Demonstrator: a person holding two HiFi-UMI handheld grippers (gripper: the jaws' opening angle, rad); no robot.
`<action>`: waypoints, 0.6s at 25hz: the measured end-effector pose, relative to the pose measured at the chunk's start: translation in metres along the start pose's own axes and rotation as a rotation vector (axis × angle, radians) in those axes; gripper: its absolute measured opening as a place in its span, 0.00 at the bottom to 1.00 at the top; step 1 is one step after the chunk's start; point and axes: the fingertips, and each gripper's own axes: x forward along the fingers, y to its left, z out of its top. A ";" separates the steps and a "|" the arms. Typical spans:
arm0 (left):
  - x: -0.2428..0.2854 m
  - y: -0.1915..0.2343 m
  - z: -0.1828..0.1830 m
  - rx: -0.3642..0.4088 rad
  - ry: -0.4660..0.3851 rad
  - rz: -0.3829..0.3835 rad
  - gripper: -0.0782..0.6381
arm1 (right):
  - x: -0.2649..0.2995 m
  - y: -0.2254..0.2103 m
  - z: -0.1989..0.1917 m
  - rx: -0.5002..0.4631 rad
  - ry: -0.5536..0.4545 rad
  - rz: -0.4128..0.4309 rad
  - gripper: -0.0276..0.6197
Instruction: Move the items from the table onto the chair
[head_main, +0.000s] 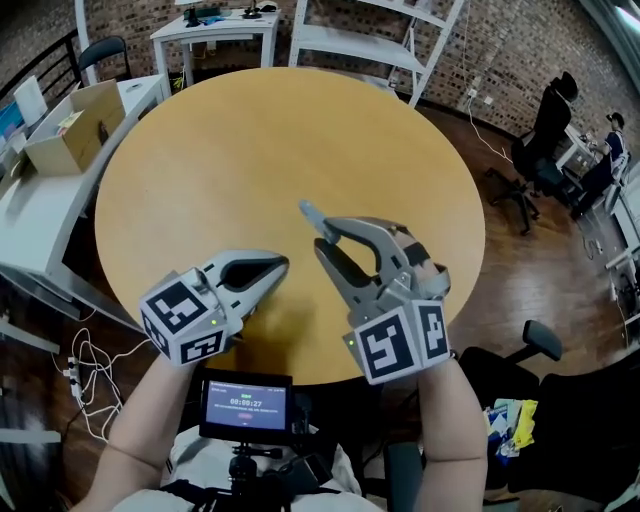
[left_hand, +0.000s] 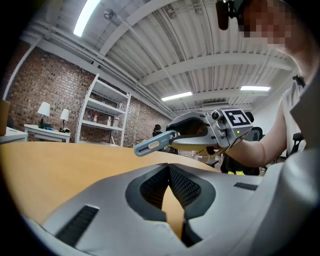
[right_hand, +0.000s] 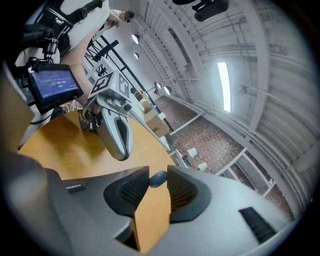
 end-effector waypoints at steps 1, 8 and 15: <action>0.002 -0.002 0.003 -0.006 -0.013 -0.007 0.12 | -0.005 -0.002 -0.001 0.010 -0.001 -0.011 0.22; 0.039 -0.038 0.009 0.011 -0.029 -0.094 0.12 | -0.049 -0.009 -0.023 0.037 0.047 -0.086 0.22; 0.086 -0.089 0.019 0.010 -0.052 -0.218 0.12 | -0.111 -0.017 -0.051 0.088 0.104 -0.177 0.22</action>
